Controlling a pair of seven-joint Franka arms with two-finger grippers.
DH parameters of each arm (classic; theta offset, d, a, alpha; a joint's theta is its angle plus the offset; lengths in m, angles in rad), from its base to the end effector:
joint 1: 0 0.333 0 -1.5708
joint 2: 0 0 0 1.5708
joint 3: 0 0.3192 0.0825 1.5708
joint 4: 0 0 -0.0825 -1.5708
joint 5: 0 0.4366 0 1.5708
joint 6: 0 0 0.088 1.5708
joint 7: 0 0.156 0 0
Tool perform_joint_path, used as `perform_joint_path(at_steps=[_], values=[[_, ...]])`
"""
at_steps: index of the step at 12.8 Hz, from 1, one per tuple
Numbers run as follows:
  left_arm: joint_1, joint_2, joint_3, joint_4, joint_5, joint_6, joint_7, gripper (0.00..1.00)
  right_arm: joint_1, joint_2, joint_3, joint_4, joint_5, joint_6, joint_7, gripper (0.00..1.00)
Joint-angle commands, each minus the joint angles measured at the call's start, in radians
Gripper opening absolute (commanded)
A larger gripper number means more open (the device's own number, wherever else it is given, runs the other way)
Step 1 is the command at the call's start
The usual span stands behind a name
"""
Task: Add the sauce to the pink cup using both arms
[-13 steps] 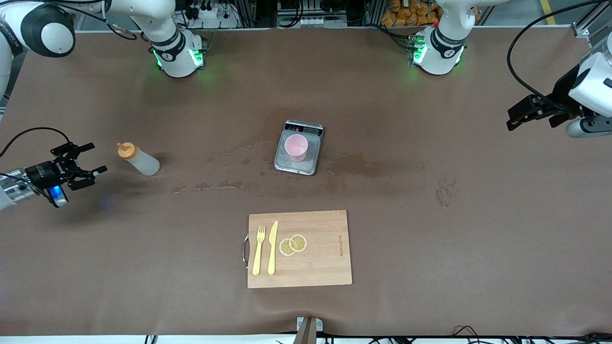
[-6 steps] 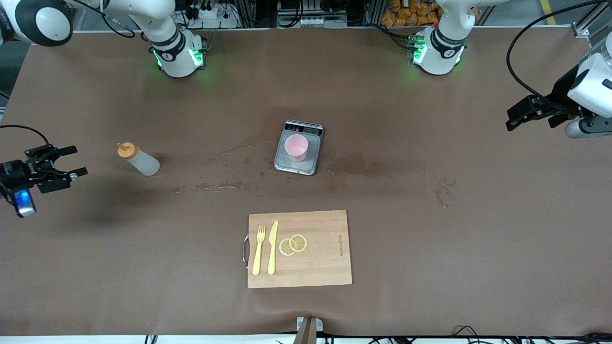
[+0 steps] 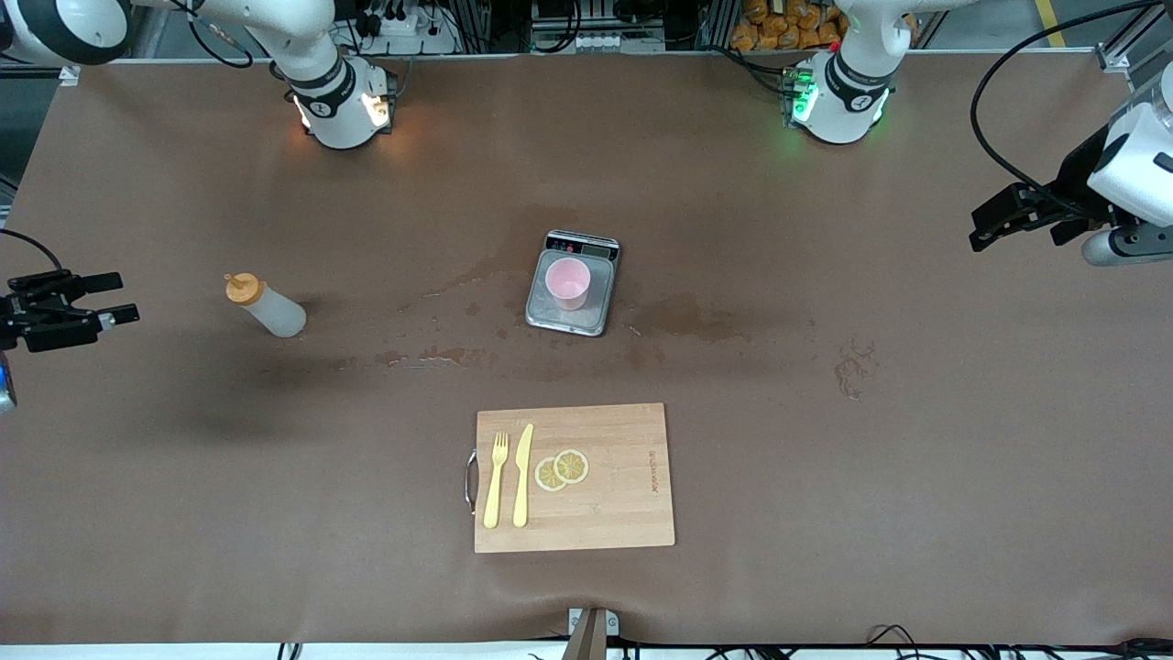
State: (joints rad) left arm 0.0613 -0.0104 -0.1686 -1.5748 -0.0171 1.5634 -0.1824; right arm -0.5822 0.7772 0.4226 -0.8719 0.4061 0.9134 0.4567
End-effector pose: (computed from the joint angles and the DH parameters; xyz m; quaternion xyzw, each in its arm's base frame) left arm 0.5993 -0.0677 0.5822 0.9993 0.0375 -0.0017 0.0075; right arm 0.6687 -0.1434 0.4383 -0.8651 0.2127 0.3471 0.2931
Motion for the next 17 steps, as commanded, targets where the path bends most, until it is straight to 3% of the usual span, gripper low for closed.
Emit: perform_joint_path(at_steps=[1, 5, 6, 9, 11, 14, 15, 17], values=[[0.000, -0.003, 0.004, -0.001, -0.018, -0.011, 0.018, 1.00, 0.169, -0.159, -0.002, -0.016, -0.249, 0.033, -0.110, 1.00], [0.000, 0.006, 0.004, -0.004, -0.017, -0.010, 0.020, 1.00, 0.206, -0.203, -0.007, -0.024, -0.294, 0.106, -0.112, 1.00], [0.000, 0.007, 0.004, -0.002, -0.015, -0.006, 0.018, 1.00, 0.220, -0.240, 0.001, -0.032, -0.347, 0.140, -0.113, 1.00], [-0.006, 0.012, 0.004, 0.002, -0.012, -0.003, 0.014, 1.00, 0.216, -0.286, 0.005, -0.119, -0.366, 0.201, -0.124, 1.00], [-0.006, 0.010, 0.003, 0.004, -0.009, -0.003, 0.012, 1.00, 0.188, -0.411, 0.004, -0.294, -0.365, 0.325, -0.209, 1.00], [-0.008, 0.010, 0.003, 0.004, -0.009, -0.003, 0.012, 1.00, 0.157, -0.686, 0.004, -0.711, -0.323, 0.589, -0.263, 1.00], [-0.008, 0.010, 0.003, 0.004, -0.009, -0.003, 0.011, 1.00, 0.157, -0.741, 0.002, -0.789, -0.305, 0.643, -0.271, 1.00], [-0.008, 0.010, 0.003, 0.004, -0.009, -0.003, 0.012, 1.00, 0.157, -0.760, 0.001, -0.822, -0.300, 0.663, -0.273, 1.00]])
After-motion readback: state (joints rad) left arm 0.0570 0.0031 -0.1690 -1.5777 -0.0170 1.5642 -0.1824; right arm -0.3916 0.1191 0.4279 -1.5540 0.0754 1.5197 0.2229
